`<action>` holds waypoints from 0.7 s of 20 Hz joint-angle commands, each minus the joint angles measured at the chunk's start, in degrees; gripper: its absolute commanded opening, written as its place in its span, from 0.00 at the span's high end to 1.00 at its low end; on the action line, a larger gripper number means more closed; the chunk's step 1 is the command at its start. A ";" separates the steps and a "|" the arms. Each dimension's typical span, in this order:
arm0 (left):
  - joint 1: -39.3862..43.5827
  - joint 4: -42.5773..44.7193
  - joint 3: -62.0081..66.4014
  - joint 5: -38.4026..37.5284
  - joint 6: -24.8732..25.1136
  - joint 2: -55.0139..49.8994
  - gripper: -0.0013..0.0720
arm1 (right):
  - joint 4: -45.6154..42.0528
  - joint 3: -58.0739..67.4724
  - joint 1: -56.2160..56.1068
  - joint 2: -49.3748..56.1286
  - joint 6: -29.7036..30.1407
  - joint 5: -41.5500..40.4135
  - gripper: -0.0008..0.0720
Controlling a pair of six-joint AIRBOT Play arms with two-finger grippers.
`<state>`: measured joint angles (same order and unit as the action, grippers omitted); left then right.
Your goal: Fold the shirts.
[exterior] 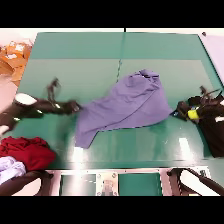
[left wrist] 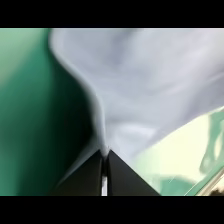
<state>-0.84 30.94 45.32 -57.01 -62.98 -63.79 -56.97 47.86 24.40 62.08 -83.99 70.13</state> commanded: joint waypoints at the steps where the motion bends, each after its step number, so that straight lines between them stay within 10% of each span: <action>1: -8.26 0.98 17.90 -9.11 -6.62 12.52 0.96 | 3.02 16.33 0.02 -4.31 -1.05 6.71 0.97; 8: -15.08 14.40 71.28 -6.93 -18.29 18.84 0.95 | 0.79 56.24 0.07 -18.25 -17.07 -5.22 0.97; 14: -15.08 25.99 78.47 -10.80 -25.29 19.12 0.95 | -10.75 67.01 0.04 -21.53 -19.50 -2.80 0.96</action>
<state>-15.64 52.29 120.64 -65.25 -85.17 -44.95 -61.65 110.45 24.43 42.13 -101.67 67.00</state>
